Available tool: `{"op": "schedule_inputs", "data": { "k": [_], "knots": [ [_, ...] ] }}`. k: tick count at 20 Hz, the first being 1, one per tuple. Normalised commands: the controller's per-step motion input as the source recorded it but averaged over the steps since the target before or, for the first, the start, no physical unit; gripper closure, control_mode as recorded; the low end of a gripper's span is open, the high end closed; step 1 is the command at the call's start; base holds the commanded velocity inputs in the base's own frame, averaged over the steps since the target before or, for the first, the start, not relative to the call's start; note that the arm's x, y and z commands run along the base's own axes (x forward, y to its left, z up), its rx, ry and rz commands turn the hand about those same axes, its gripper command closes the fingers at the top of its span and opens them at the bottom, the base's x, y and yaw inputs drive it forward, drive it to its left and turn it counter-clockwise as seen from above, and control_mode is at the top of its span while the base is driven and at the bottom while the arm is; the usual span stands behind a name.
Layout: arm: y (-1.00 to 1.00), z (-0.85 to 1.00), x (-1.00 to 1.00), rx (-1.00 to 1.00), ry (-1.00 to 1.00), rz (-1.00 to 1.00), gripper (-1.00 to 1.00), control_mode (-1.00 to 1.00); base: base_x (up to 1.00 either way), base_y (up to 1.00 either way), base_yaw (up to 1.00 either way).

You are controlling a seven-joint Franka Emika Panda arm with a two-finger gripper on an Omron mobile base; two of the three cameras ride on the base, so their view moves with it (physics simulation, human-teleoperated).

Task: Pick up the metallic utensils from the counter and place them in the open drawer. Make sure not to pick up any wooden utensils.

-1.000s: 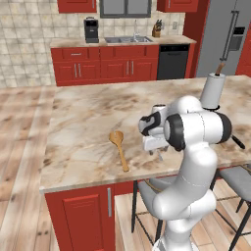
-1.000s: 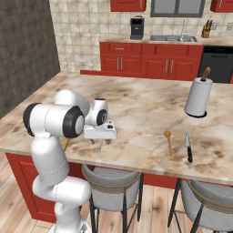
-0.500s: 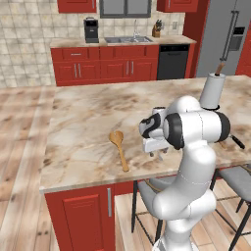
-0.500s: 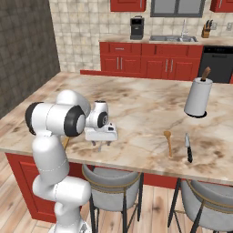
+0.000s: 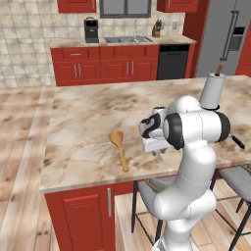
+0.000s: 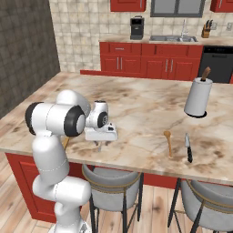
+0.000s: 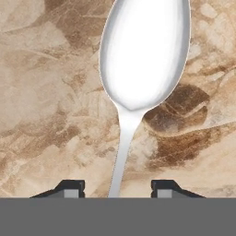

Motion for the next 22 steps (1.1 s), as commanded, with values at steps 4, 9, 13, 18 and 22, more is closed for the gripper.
{"op": "schedule_inputs", "data": {
  "k": [4, 9, 13, 18, 22],
  "knots": [
    [0.00, 0.00, 0.00, 0.00, 0.00, 0.00, 1.00, -1.00, 0.00, 0.00, 0.00],
    [0.00, 0.00, 0.00, 0.00, 0.00, 0.00, 1.00, -1.00, 0.00, 0.00, 0.00],
    [0.00, 0.00, 0.00, 0.00, 0.00, 0.00, 1.00, -1.00, 0.00, 0.00, 0.00],
    [0.00, 0.34, -0.14, 0.00, -0.02, 0.00, 1.00, -1.00, 0.00, 0.00, 0.00],
    [0.00, 1.00, -0.54, 0.00, -0.02, 0.00, 1.00, -1.00, 0.00, 0.00, 0.00]
  ]
}}
